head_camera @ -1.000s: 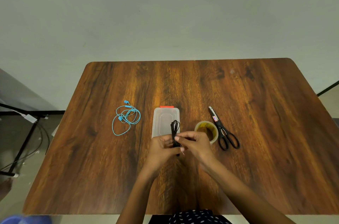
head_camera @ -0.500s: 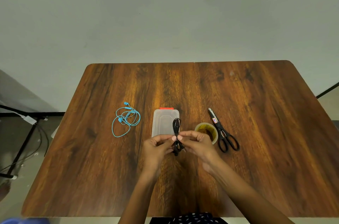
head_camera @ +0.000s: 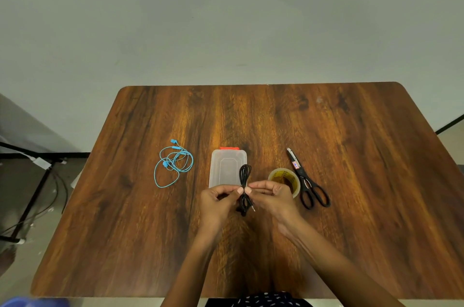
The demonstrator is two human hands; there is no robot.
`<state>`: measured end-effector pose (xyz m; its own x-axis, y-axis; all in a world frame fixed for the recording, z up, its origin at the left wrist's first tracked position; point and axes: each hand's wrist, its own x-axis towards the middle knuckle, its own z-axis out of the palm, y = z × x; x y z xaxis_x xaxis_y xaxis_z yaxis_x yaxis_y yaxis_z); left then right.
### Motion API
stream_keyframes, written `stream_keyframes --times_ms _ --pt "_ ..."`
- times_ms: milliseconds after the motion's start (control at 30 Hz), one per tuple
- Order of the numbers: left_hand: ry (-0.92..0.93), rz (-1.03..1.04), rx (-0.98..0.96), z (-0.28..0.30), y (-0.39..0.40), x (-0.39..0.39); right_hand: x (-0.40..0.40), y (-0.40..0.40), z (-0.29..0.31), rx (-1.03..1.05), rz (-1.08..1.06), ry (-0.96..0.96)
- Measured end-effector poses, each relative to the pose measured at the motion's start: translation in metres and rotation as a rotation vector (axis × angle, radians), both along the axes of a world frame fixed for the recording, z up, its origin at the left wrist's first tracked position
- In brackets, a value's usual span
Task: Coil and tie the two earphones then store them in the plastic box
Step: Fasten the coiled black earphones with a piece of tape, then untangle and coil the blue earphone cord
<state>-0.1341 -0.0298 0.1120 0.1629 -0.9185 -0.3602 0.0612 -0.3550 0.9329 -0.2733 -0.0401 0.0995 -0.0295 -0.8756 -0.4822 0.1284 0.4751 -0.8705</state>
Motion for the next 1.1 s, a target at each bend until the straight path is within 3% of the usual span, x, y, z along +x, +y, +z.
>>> stream_keyframes --times_ms 233,567,767,1100 --pt "-0.017 -0.008 -0.002 -0.009 -0.002 0.004 0.002 -0.004 -0.004 0.015 -0.013 0.033" --pt "0.109 0.149 -0.011 -0.012 -0.005 0.035 0.047 -0.022 -0.005 -0.020 0.021 0.063" --pt "0.038 0.372 0.012 -0.024 0.002 0.094 0.117 -0.040 -0.007 -0.073 0.173 0.134" --pt "-0.115 0.580 0.083 -0.050 0.028 0.191 0.251 -0.041 -0.071 -0.154 0.349 0.453"
